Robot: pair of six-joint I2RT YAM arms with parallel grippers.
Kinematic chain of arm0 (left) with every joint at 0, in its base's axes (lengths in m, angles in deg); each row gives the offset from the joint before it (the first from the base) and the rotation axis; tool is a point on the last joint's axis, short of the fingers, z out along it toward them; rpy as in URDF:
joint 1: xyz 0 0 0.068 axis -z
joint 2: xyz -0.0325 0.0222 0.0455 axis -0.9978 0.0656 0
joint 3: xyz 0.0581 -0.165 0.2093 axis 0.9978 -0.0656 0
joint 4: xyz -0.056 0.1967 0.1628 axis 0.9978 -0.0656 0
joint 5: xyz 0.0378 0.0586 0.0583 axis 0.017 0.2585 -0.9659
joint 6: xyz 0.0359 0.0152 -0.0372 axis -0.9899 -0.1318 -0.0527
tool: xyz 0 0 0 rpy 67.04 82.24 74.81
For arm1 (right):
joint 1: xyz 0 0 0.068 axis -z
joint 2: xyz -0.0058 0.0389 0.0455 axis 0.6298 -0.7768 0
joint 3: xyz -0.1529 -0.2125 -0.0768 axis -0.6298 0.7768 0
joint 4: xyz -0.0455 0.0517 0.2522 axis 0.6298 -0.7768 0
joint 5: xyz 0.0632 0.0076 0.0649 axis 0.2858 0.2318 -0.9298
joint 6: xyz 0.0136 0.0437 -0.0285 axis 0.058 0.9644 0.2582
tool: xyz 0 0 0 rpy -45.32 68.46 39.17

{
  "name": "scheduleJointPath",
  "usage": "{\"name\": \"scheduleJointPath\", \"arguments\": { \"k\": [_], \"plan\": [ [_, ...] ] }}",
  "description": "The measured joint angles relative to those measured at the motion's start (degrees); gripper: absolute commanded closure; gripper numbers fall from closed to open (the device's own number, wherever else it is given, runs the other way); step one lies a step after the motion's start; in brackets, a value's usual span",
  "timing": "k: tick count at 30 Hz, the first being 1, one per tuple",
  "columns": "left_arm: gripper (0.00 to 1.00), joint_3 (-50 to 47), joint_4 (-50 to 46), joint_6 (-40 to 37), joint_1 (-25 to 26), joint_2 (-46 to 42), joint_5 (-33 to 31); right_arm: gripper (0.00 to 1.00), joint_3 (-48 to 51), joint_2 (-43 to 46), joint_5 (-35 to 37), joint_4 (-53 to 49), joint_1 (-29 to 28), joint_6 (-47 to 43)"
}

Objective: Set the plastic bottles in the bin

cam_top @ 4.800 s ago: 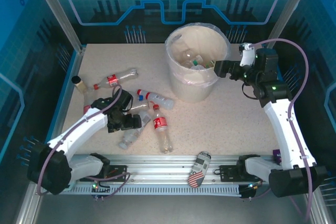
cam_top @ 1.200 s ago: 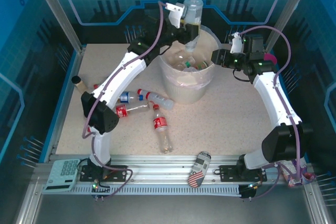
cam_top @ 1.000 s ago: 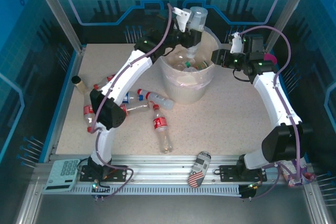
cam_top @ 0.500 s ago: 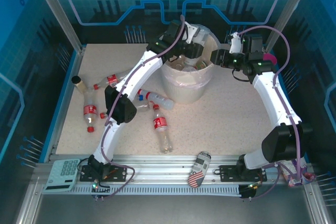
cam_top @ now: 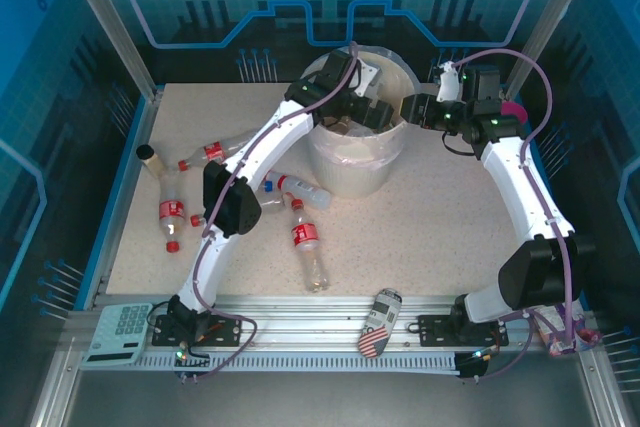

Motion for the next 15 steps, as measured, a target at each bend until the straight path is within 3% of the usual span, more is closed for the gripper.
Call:
{"name": "scheduleJointPath", "arguments": {
  "k": [5, 15],
  "plan": [
    [0.01, -0.09, 0.09, -0.02, 0.00, -3.08, 0.39, 0.55, 0.00, 0.00, 0.13, 0.00, 0.00, 0.00],
    [0.01, -0.66, 2.60, -1.05, 0.00, -17.62, 0.24, 0.54, 0.00, 0.00, 0.15, 0.02, 0.00, 0.00]
  ]
}}
